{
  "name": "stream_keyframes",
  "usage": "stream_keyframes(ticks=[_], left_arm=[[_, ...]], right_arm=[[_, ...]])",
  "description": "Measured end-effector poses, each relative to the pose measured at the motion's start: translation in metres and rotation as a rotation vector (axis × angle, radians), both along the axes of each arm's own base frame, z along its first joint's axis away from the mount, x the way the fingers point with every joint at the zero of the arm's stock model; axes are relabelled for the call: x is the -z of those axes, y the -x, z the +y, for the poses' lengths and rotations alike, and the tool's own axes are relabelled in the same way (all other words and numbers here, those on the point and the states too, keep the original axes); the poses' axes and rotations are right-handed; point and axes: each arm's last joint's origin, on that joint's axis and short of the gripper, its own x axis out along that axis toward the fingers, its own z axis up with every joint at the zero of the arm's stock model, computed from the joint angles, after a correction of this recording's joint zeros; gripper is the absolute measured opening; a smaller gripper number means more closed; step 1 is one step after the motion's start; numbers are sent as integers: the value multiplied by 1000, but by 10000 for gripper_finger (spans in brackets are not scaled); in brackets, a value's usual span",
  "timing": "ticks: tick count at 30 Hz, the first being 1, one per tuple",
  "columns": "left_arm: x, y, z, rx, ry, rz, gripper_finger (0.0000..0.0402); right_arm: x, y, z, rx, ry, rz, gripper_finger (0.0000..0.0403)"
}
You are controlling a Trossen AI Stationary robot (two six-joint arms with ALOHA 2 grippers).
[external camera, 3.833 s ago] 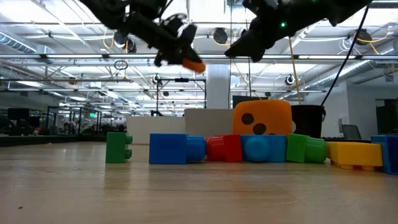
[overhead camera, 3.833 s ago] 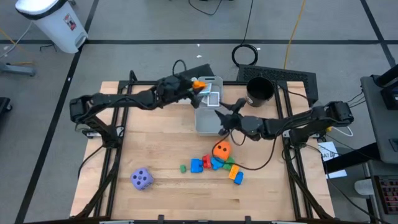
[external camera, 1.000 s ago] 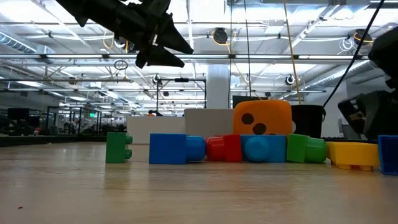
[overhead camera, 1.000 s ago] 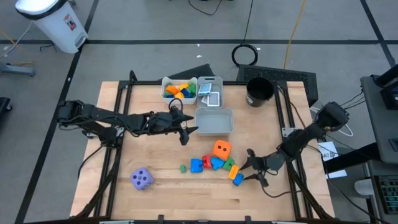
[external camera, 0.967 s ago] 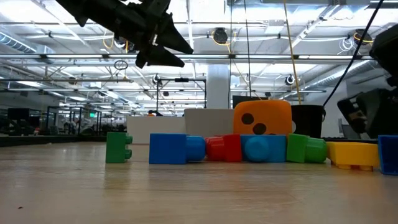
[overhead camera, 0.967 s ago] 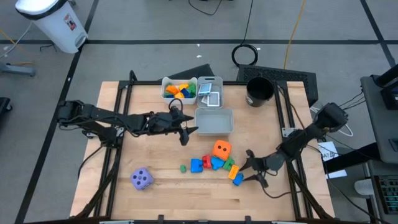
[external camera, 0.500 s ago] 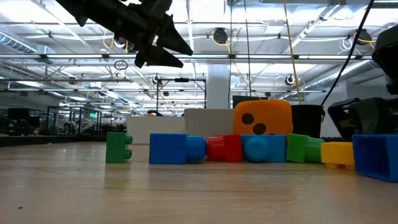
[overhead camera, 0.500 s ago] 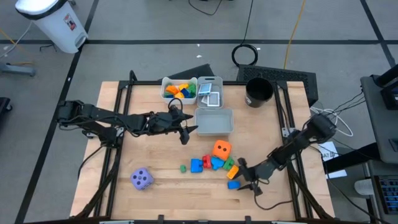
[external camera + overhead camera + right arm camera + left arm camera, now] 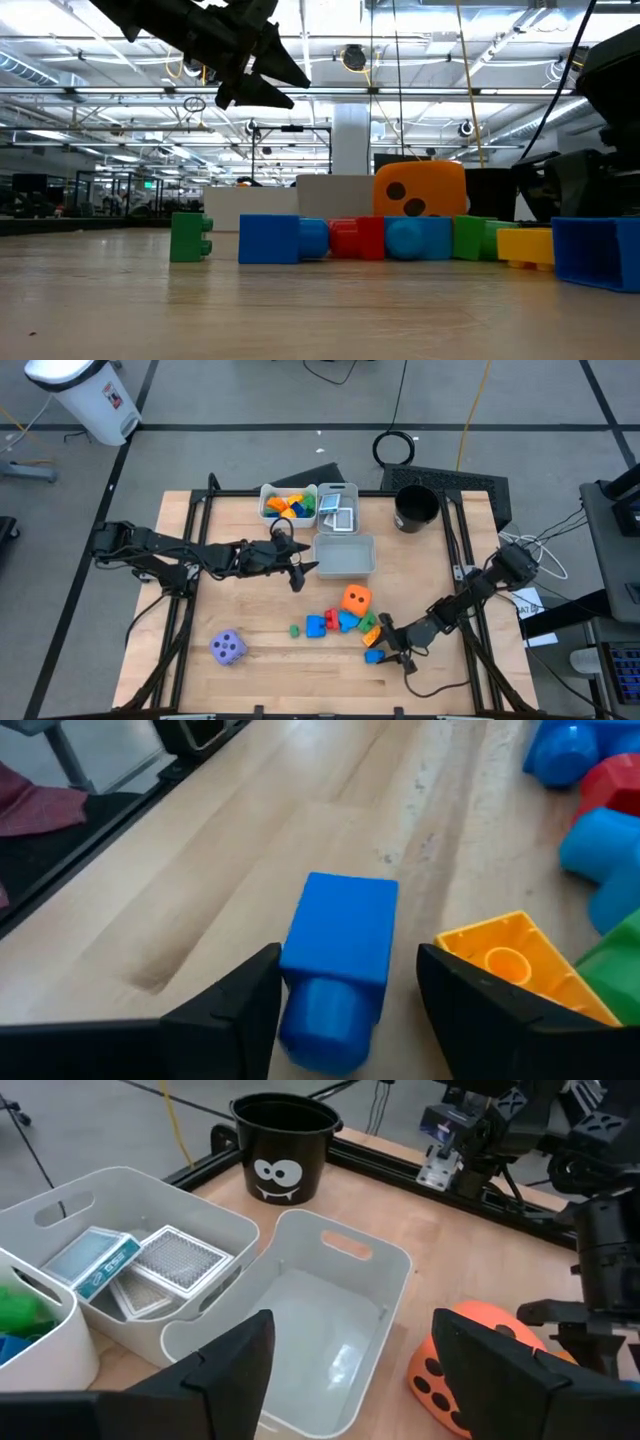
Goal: Pick & Place Toys
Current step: Put the blue game piece into the white bin
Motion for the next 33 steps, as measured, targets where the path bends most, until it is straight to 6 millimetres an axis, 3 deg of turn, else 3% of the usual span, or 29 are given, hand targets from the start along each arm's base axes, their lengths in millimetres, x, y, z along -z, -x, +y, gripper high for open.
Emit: stream_keyframes(ticks=[12,16,20,25,30,33], left_arm=[[-1,-1,0,-5,-1,-14,254],[-1,-1,0,-6,2,-17,258],[-4,-2,0,-16,31,-60,269],[-6,-3,0,-43,112,-116,281],[-1,-6,3,-67,129,-110,289],[7,-10,5,-83,161,-101,288]], right_arm=[[-1,-8,-10,-12,-32,11,83],[-6,-10,-9,-18,-46,-38,81],[-32,-13,-7,-43,-62,-167,88],[-79,-12,-10,-36,-144,-338,88],[-125,-9,-31,27,-156,-495,87],[-137,-6,-52,141,-111,-504,87]])
